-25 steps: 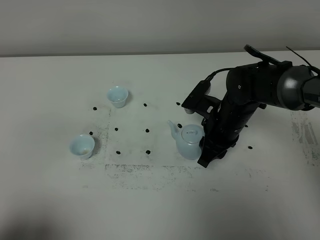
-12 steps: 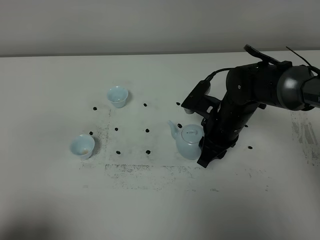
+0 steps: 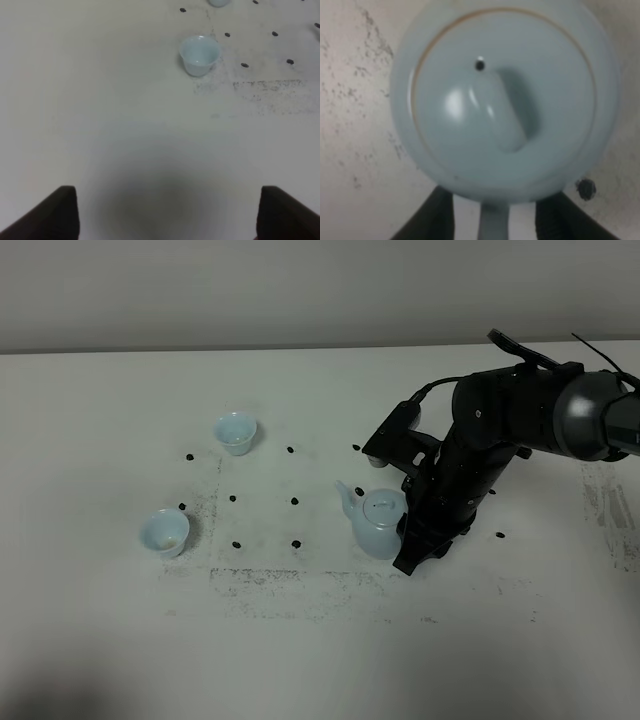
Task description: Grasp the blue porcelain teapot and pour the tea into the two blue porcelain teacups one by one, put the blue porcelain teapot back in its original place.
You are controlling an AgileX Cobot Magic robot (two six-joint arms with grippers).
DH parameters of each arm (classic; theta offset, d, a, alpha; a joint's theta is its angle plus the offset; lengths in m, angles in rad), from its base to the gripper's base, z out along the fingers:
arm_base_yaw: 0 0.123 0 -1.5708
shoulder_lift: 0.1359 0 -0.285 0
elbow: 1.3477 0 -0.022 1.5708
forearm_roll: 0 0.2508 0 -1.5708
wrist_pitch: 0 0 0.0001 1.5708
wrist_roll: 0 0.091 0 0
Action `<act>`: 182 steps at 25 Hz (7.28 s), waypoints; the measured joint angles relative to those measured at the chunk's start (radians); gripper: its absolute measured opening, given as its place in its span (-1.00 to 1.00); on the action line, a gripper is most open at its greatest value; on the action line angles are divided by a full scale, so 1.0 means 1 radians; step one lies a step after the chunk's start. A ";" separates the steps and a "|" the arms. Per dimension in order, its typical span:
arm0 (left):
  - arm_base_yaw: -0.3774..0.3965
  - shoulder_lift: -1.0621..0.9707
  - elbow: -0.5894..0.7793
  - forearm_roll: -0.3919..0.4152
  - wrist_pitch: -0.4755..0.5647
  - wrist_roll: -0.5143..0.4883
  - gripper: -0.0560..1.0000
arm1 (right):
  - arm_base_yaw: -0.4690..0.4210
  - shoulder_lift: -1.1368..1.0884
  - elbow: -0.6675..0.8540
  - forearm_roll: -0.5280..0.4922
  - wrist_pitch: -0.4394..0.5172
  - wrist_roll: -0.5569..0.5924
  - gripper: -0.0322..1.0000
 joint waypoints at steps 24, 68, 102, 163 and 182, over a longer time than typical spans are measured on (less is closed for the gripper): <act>0.000 0.000 0.000 0.000 0.000 0.000 0.49 | 0.001 0.000 -0.002 0.005 0.002 0.005 -0.15; 0.000 0.000 0.000 0.000 0.000 0.000 0.49 | 0.001 0.000 -0.002 0.015 -0.007 0.097 -0.15; 0.000 0.000 0.000 0.000 0.000 0.000 0.49 | 0.001 0.000 -0.002 0.020 0.008 0.101 -0.56; 0.000 0.000 0.000 0.000 0.000 0.000 0.49 | 0.015 -0.055 -0.122 0.000 -0.019 0.008 -0.77; 0.000 0.000 0.000 0.000 0.000 0.000 0.49 | 0.016 0.297 -0.828 -0.120 0.355 -0.182 -0.77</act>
